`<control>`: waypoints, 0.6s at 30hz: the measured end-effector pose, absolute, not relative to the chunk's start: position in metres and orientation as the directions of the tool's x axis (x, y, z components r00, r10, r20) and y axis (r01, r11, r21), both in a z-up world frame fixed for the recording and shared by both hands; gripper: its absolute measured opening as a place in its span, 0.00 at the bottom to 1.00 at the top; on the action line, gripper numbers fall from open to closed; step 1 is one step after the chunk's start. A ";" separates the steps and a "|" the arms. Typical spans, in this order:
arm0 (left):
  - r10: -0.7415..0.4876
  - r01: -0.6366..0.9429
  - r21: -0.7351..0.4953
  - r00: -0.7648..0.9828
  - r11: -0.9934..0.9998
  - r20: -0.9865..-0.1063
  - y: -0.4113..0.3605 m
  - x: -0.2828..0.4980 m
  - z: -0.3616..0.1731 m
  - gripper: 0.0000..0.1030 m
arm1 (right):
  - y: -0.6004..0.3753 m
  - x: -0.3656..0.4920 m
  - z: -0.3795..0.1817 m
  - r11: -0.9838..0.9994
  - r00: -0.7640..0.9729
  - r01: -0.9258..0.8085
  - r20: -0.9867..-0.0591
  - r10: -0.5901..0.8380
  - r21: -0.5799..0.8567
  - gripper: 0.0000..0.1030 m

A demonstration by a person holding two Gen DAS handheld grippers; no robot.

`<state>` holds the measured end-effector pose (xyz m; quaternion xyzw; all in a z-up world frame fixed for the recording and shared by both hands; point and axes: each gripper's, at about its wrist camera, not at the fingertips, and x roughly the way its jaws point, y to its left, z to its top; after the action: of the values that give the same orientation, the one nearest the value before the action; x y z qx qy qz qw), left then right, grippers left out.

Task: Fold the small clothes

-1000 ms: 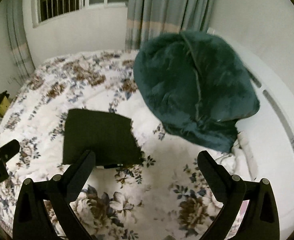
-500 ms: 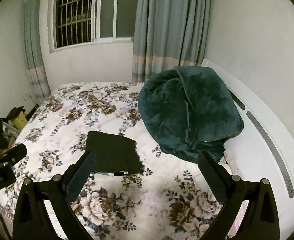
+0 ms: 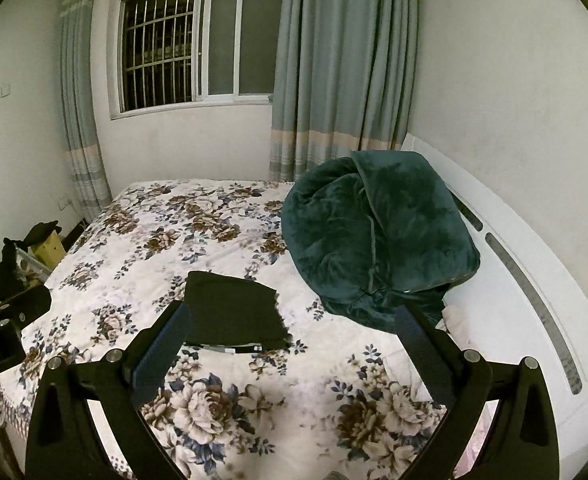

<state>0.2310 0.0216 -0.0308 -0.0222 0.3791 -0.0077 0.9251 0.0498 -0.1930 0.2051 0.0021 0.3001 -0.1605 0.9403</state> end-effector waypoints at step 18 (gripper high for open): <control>-0.005 -0.028 -0.037 0.721 0.999 -0.693 0.023 0.208 -0.021 1.00 | -0.197 0.059 0.213 0.967 0.787 0.239 -0.566 -0.246 -0.089 1.00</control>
<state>0.2083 0.0234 -0.0208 -0.0224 0.3737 0.0062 0.9272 0.0587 -0.1972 0.2133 -0.0061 0.3004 -0.1282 0.9451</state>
